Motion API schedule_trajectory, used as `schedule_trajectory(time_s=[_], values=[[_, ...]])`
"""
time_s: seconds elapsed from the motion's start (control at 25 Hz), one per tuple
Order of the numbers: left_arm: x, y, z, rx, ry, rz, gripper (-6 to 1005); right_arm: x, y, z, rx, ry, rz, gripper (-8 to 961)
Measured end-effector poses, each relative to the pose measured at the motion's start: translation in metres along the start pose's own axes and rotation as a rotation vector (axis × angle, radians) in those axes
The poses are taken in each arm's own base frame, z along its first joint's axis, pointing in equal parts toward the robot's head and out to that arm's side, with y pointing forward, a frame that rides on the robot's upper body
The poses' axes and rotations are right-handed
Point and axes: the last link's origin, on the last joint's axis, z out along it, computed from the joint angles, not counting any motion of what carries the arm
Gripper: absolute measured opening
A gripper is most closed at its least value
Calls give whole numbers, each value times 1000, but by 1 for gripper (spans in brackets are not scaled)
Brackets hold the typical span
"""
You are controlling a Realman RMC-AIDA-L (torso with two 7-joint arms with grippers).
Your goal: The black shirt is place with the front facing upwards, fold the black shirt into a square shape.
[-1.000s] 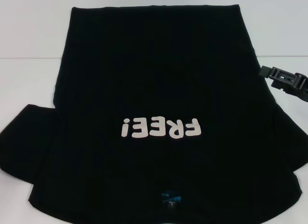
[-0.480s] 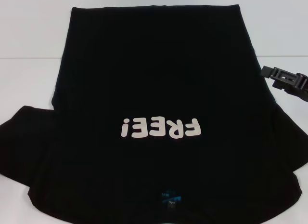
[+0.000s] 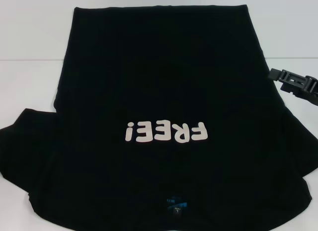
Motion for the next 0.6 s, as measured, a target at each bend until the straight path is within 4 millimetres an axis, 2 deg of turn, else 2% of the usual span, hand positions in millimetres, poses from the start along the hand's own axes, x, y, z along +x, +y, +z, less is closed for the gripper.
schedule_trajectory(time_s=[0.36, 0.4, 0.44, 0.6], values=[[7, 68, 7, -204, -114, 2, 41, 1, 1, 0, -5, 3, 1, 908], [10, 83, 14, -245, -144, 7, 41, 1, 1, 0, -5, 3, 2, 908], [10, 83, 14, -245, -144, 7, 42, 1, 1, 0, -5, 3, 2, 908], [8, 105, 30, -285, -185, 26, 44, 1, 1, 0, -5, 3, 2, 908]])
